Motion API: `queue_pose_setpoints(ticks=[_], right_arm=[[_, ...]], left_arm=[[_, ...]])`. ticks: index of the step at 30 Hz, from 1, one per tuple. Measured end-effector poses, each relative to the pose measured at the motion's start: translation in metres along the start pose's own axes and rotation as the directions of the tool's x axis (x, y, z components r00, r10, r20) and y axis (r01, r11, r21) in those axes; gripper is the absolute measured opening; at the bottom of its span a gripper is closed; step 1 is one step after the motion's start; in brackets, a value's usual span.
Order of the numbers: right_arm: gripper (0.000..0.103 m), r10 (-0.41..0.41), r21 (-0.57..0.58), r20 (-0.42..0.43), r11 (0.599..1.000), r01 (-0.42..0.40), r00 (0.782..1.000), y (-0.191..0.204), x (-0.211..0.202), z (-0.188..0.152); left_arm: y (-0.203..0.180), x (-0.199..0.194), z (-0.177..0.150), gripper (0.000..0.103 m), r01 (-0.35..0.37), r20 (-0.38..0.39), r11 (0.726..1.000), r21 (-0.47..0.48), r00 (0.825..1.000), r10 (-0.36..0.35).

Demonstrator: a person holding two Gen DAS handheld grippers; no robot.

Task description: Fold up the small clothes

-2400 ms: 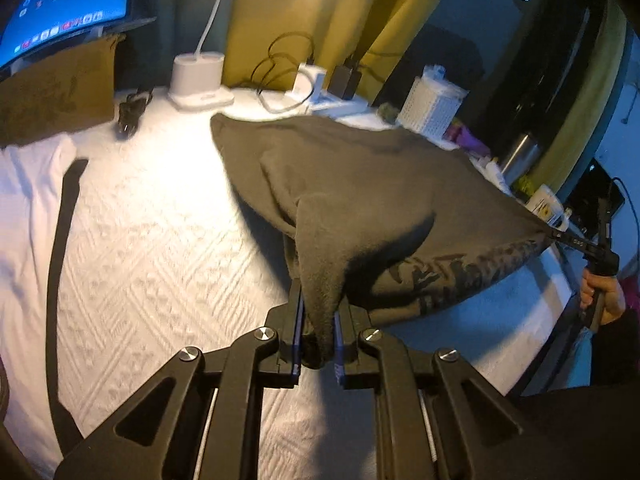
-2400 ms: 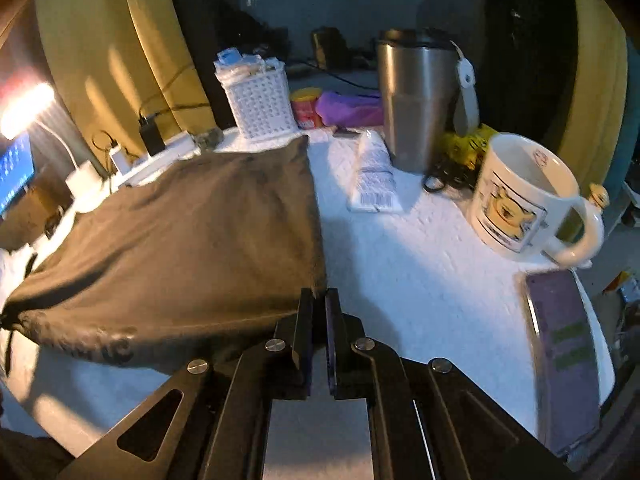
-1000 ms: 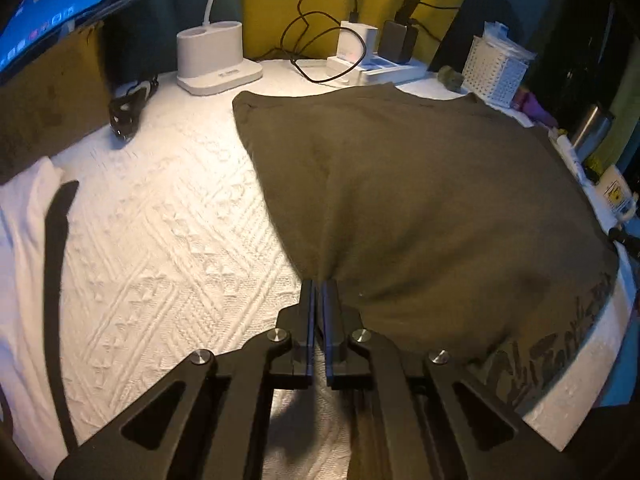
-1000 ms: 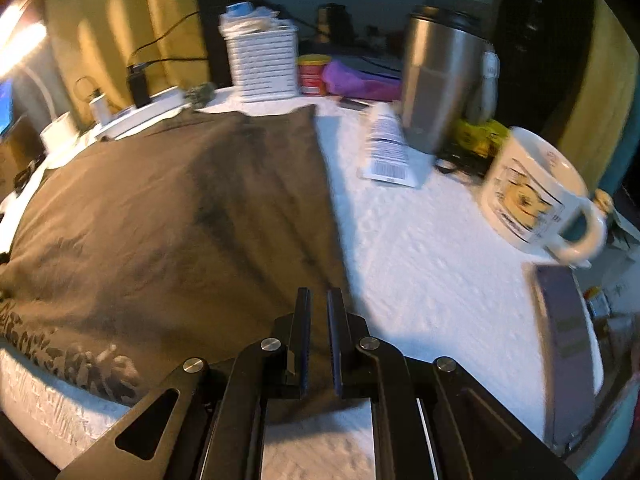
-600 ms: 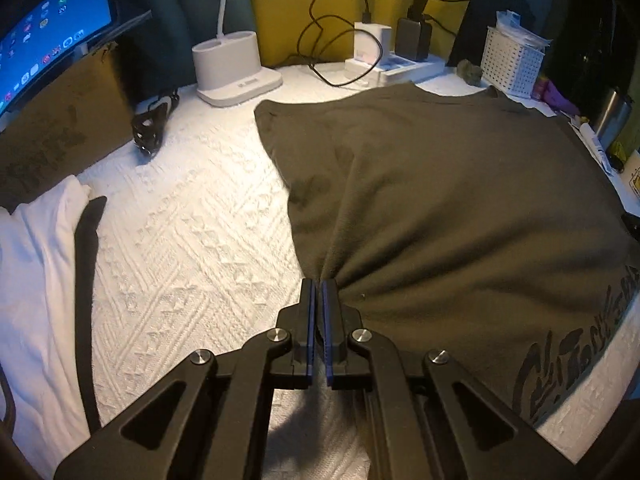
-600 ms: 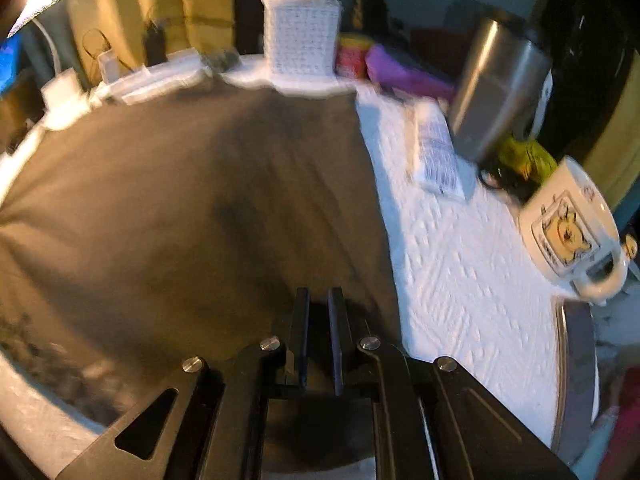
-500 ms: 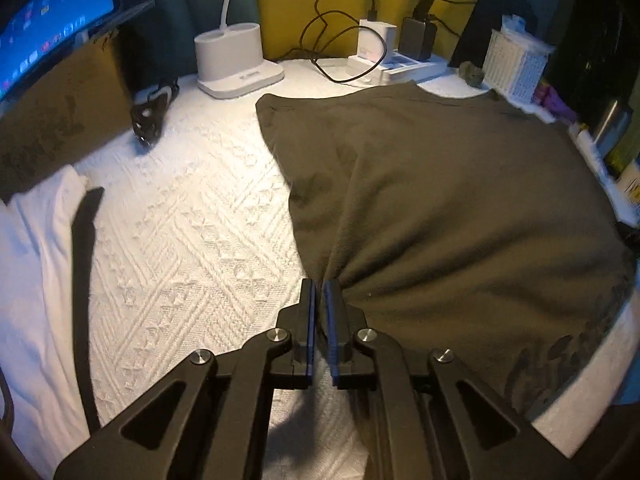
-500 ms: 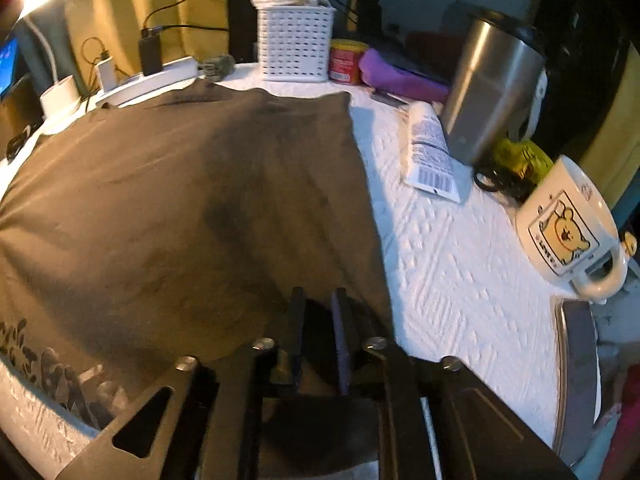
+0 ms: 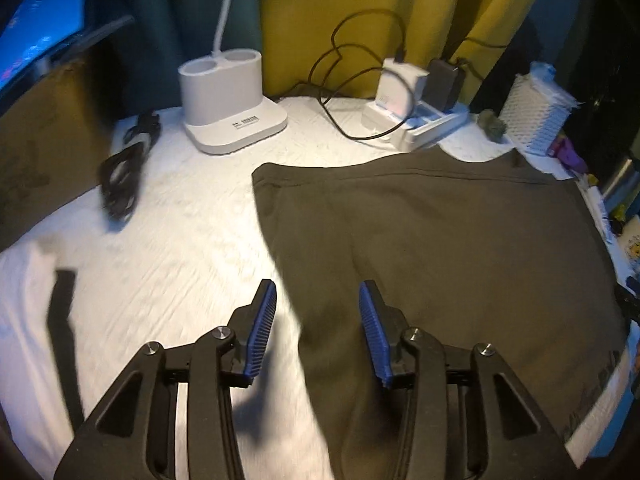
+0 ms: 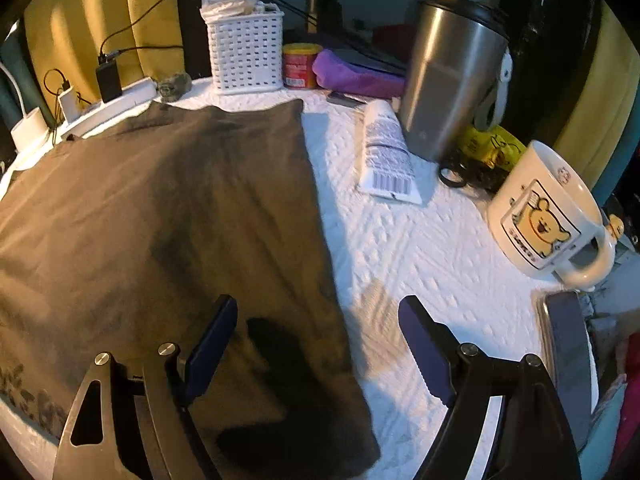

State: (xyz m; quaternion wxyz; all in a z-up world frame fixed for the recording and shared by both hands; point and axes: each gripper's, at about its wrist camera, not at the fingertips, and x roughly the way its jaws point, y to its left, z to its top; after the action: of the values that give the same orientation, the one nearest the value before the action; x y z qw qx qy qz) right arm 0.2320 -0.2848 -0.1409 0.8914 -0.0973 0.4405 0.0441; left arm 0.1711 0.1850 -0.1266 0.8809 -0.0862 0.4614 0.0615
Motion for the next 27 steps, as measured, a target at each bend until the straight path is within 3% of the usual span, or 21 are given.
queue_pose_setpoints(ticks=[2, 4, 6, 7, 9, 11, 20, 21, 23, 25, 27], right_arm=[[0.084, 0.017, 0.000, 0.006, 1.000, -0.017, 1.000, 0.005, 0.000, 0.005], [0.084, 0.038, 0.002, 0.013, 0.999, -0.038, 0.999, 0.010, 0.001, 0.011], [0.084, 0.053, -0.010, 0.015, 0.999, -0.053, 0.998, 0.017, 0.002, 0.017], [0.084, 0.057, -0.016, 0.015, 0.998, -0.057, 0.998, 0.021, 0.002, 0.019], [0.084, 0.075, -0.021, 0.015, 0.997, -0.074, 0.997, 0.026, 0.004, 0.023], [0.084, 0.079, -0.023, 0.014, 0.997, -0.079, 0.997, 0.029, 0.005, 0.024], [0.084, 0.071, -0.017, -0.010, 0.997, -0.071, 0.997, 0.030, 0.014, 0.027], [0.084, 0.070, -0.017, -0.008, 0.997, -0.071, 0.997, 0.030, 0.013, 0.027], [0.084, 0.076, -0.017, -0.003, 0.997, -0.076, 0.997, 0.030, 0.010, 0.026], [0.084, 0.077, -0.020, 0.001, 0.997, -0.077, 0.997, 0.032, 0.006, 0.025], [0.084, 0.080, -0.024, 0.008, 0.997, -0.080, 0.997, 0.033, 0.002, 0.024]], left_arm=[[0.002, 0.021, 0.006, 0.043, -0.039, -0.026, 0.999, 0.026, 0.999, 0.040], [-0.001, 0.026, 0.010, 0.042, -0.048, 0.003, 0.997, 0.055, 0.999, 0.048], [-0.003, 0.028, 0.014, 0.024, -0.034, 0.014, 0.997, 0.073, 0.999, 0.033], [-0.004, 0.030, 0.016, 0.001, -0.030, 0.017, 0.996, 0.083, 0.999, 0.028], [-0.003, 0.032, 0.018, 0.002, -0.044, 0.023, 0.995, 0.090, 0.999, 0.042], [-0.004, 0.033, 0.020, 0.002, -0.122, 0.046, 0.985, 0.119, 0.992, 0.118], [0.004, 0.023, 0.021, 0.005, -0.115, 0.077, 0.992, 0.055, 0.991, 0.111], [0.003, 0.019, 0.022, 0.008, -0.109, 0.086, 0.993, 0.046, 0.991, 0.105], [-0.002, 0.005, 0.020, 0.029, -0.066, 0.112, 0.997, 0.031, 0.992, 0.062], [-0.010, -0.004, 0.018, 0.041, -0.030, 0.128, 0.999, 0.025, 0.991, 0.027], [-0.023, -0.015, 0.013, 0.043, 0.000, 0.143, 0.999, 0.045, 0.990, -0.006]])
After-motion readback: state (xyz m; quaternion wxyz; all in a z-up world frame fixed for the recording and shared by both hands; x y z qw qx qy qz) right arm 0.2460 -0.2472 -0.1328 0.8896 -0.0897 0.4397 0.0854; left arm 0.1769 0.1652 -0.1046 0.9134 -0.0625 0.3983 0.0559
